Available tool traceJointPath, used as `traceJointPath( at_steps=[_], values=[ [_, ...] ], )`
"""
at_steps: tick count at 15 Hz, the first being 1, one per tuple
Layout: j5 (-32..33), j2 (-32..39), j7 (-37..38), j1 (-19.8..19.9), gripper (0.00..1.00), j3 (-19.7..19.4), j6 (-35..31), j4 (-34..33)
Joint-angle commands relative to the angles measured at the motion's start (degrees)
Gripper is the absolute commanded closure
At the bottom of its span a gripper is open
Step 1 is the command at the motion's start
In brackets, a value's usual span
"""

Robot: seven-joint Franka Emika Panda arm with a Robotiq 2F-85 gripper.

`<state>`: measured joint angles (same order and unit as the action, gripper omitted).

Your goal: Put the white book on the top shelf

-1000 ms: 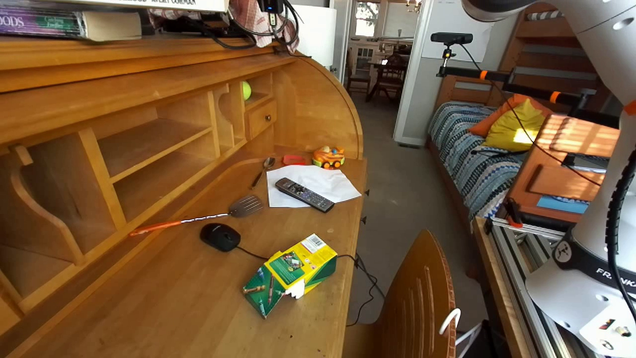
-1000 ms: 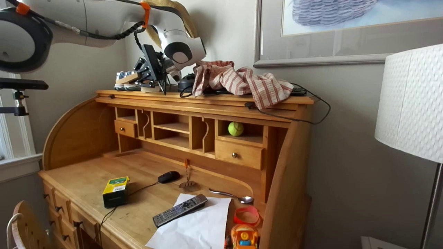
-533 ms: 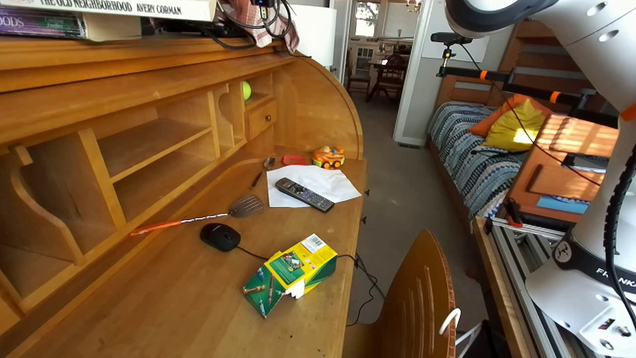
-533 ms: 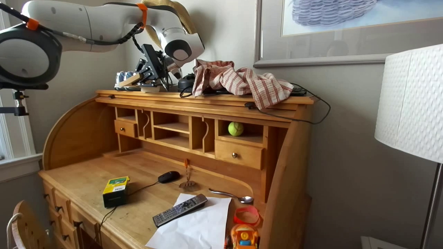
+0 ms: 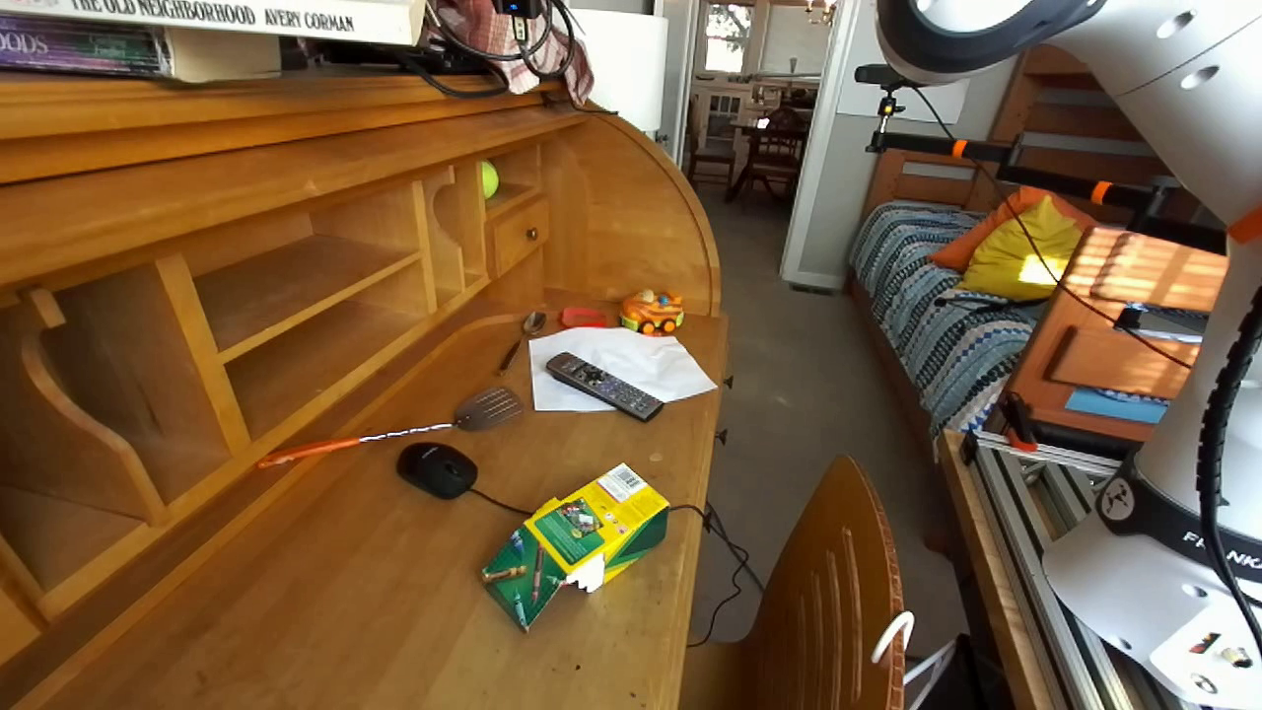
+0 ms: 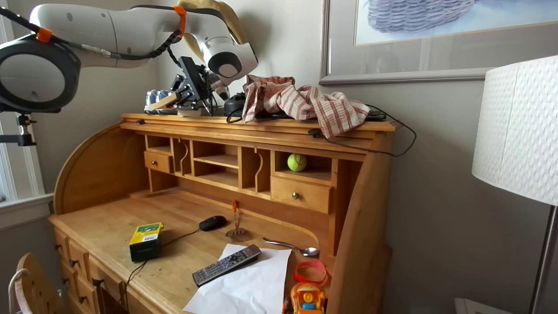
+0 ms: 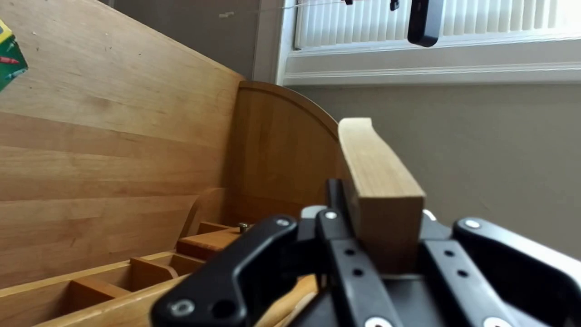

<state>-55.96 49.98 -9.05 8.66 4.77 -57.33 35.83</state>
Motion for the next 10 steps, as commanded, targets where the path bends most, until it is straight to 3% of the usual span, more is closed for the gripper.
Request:
traceJointPath(
  at_steps=[1, 10],
  values=[
    [0.2, -0.3, 0.6, -0.6, 0.95, -0.5, -2.1, 0.2],
    [-2.1, -0.3, 7.1, -2.5, 0.95, 0.2, -15.1, -1.9]
  ],
)
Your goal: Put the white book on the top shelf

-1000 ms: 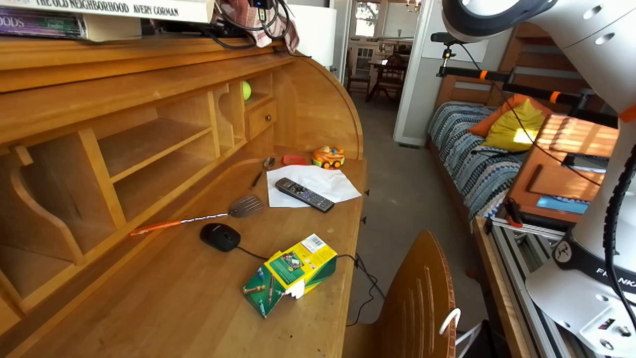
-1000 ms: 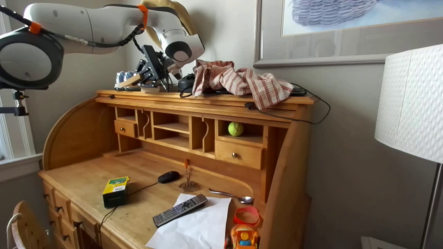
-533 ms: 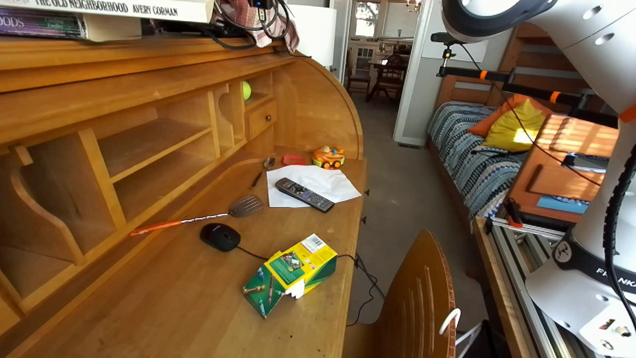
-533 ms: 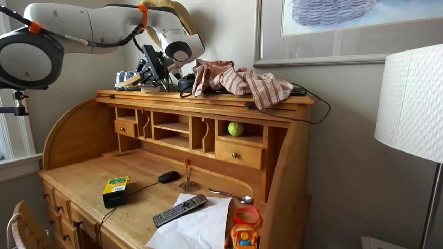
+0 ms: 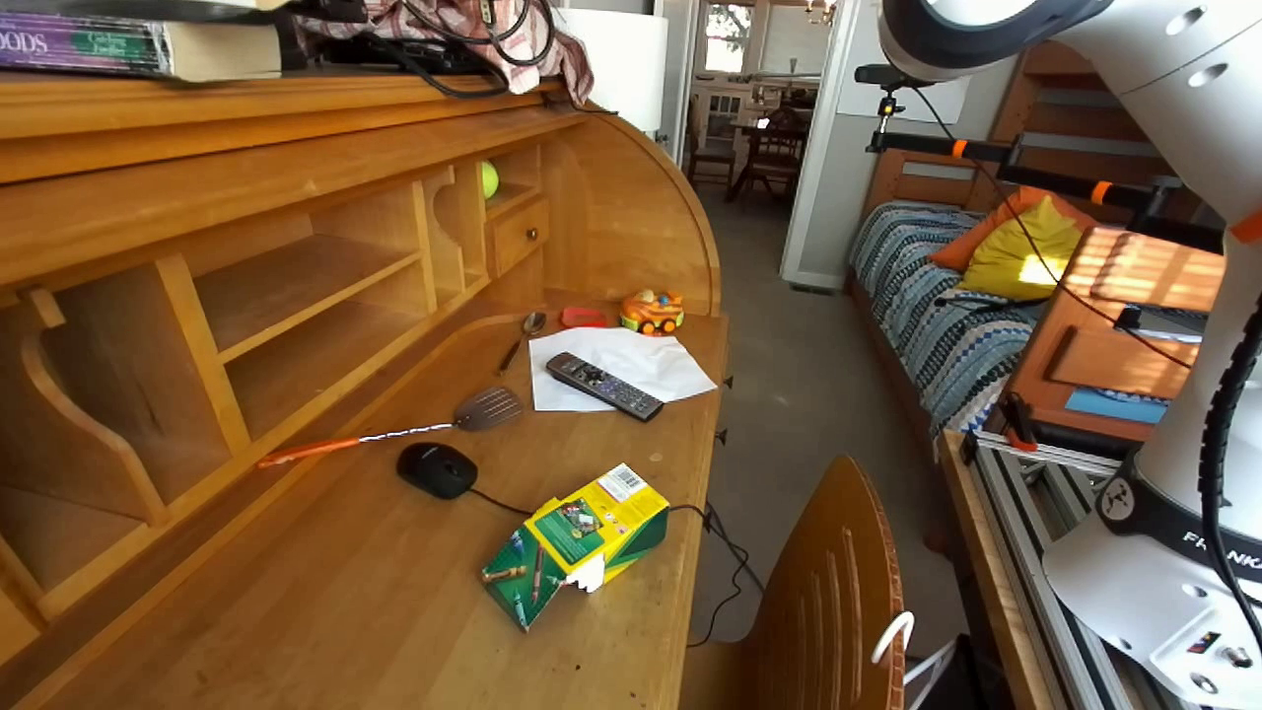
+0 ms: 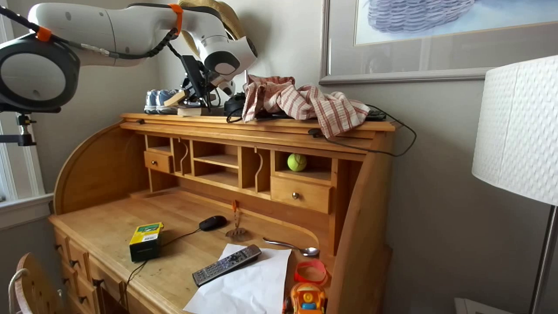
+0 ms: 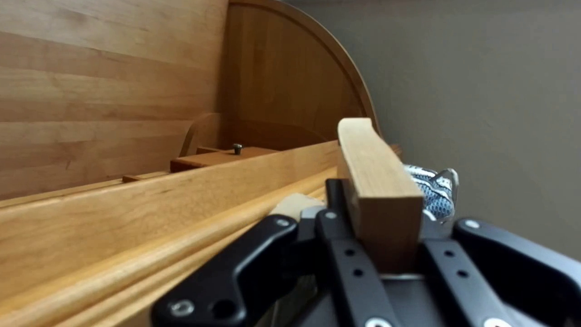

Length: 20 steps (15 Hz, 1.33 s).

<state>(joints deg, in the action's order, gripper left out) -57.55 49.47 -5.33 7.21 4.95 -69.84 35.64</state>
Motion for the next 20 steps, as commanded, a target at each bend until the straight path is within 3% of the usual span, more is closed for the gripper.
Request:
traceJointPath(
  at_steps=[1, 15, 20],
  values=[
    [-0.2, 0.3, 4.0, -1.5, 0.95, -0.1, -3.1, -2.0],
    [8.1, 2.0, 8.5, -4.3, 0.95, -3.6, -4.2, -8.1],
    [7.8, 2.4, 11.9, -7.0, 0.95, -3.4, -9.6, -8.3]
  ],
)
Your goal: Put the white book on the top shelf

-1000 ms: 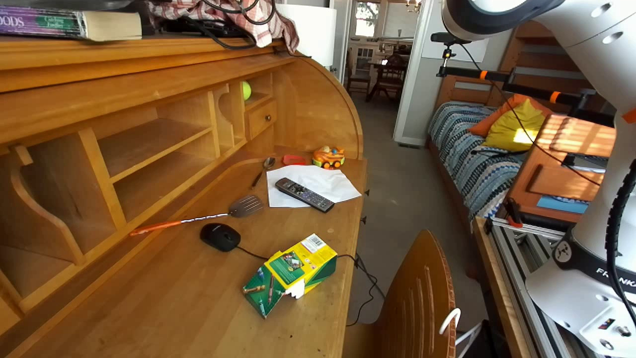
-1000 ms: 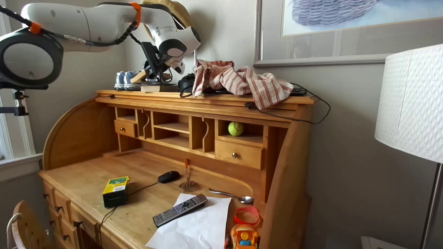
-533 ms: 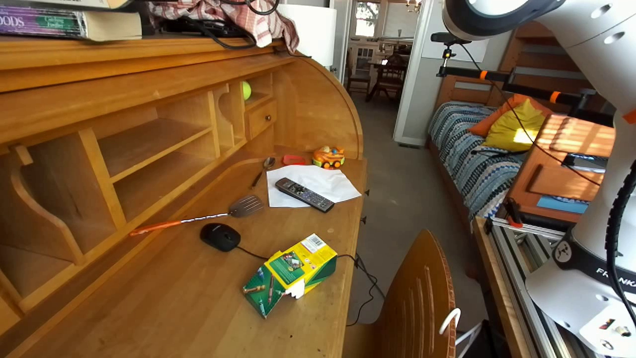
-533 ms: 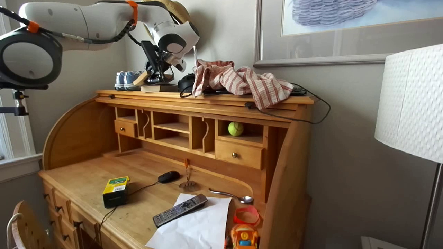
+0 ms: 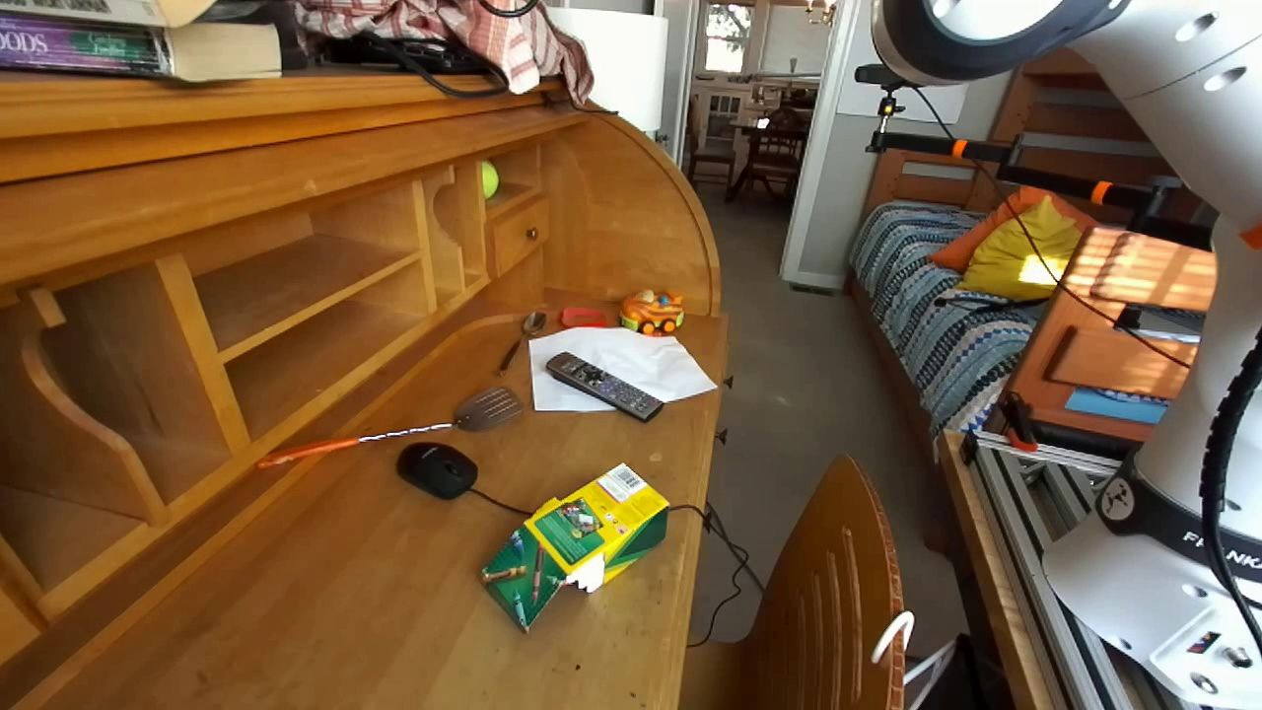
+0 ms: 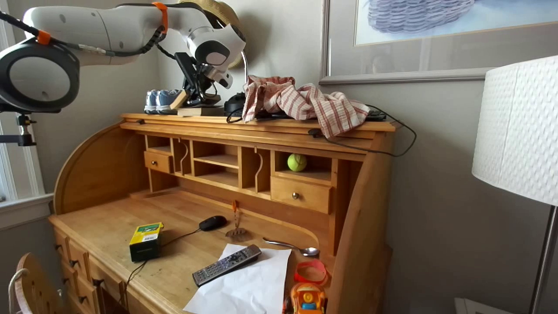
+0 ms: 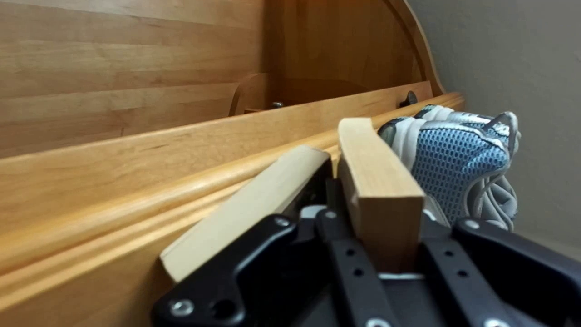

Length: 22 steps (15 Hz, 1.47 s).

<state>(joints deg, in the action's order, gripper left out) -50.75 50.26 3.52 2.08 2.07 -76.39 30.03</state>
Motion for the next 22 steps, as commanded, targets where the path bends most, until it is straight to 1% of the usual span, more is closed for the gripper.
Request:
traceJointPath(
  at_steps=[1, 4, 7, 11, 12, 17, 19, 20, 22],
  values=[
    [1.2, 1.7, 3.6, -2.3, 0.95, -0.8, -4.4, -2.8],
    [1.4, 1.8, 6.2, -2.8, 0.95, -1.5, -8.4, -2.7],
    [1.2, 1.7, 8.0, -2.3, 0.95, -2.0, -10.8, -2.6],
    [2.0, 1.3, 8.8, -1.7, 0.95, -2.6, -7.9, -2.3],
    [4.9, 2.3, 9.9, -0.2, 0.95, 1.1, -6.9, -4.4],
    [8.3, 2.4, 9.5, 1.9, 0.95, 5.0, -0.1, -5.4],
    [9.3, 2.7, 9.5, 2.4, 0.95, 5.8, 0.9, -6.0],
    [9.9, 2.9, 9.7, 2.4, 0.57, 6.0, 1.0, -6.3],
    [11.0, 3.3, 9.6, 2.4, 0.47, 6.6, 1.2, -6.7]
  ],
)
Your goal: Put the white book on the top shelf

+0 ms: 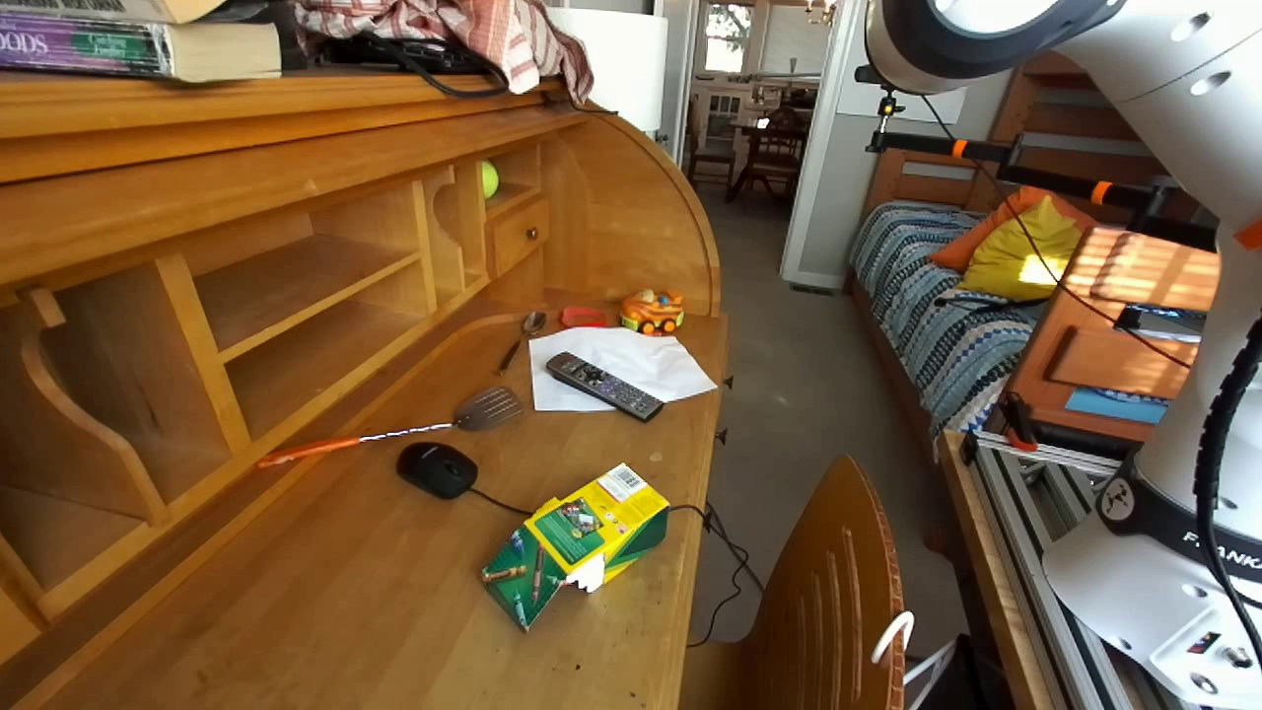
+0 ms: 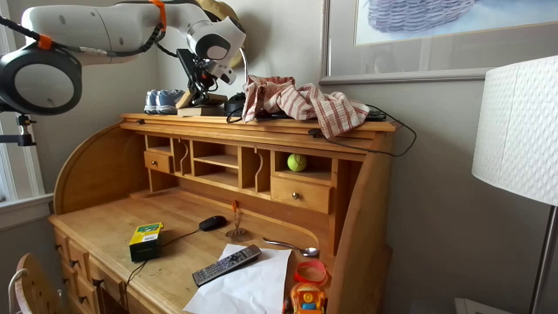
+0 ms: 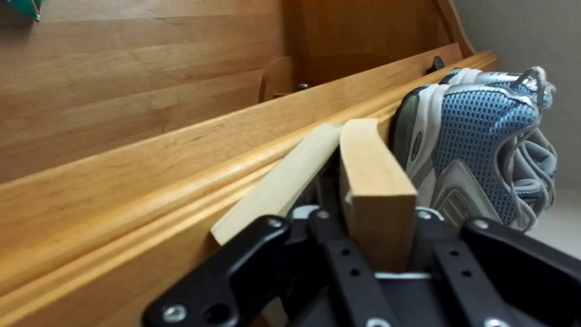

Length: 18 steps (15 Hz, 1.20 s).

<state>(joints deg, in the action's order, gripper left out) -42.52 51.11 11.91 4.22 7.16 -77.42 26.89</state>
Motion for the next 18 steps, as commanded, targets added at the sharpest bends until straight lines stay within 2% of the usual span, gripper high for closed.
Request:
traceJointPath(
  at_steps=[1, 6, 7, 11, 12, 13, 14, 15, 16, 17, 18],
  values=[
    [3.4, 2.7, 1.3, 0.2, 0.38, 1.5, 2.1, -3.8],
    [6.7, -0.6, 1.0, 0.1, 0.02, 1.8, 0.3, 0.3],
    [7.4, -0.8, 1.3, 0.3, 0.0, 1.8, 0.4, 0.3],
    [9.4, -1.5, 2.2, 0.9, 0.0, 2.2, 0.8, 0.3],
    [9.8, -1.5, 2.3, 0.9, 0.13, 2.3, 0.5, 0.2],
    [10.1, -1.5, 2.4, 0.8, 0.15, 2.5, 0.6, 0.3],
    [10.5, -1.5, 2.5, 0.8, 0.0, 2.6, 0.7, 0.3],
    [10.7, -1.4, 2.8, 0.8, 0.04, 2.8, 0.7, 0.3],
    [10.6, -1.3, 2.9, 0.7, 0.01, 3.1, 0.6, 0.2],
    [10.5, -1.2, 3.0, 0.6, 0.29, 3.5, 0.3, 0.1],
    [10.5, -1.0, 3.1, 0.3, 0.28, 3.8, 0.2, 0.0]
  ],
)
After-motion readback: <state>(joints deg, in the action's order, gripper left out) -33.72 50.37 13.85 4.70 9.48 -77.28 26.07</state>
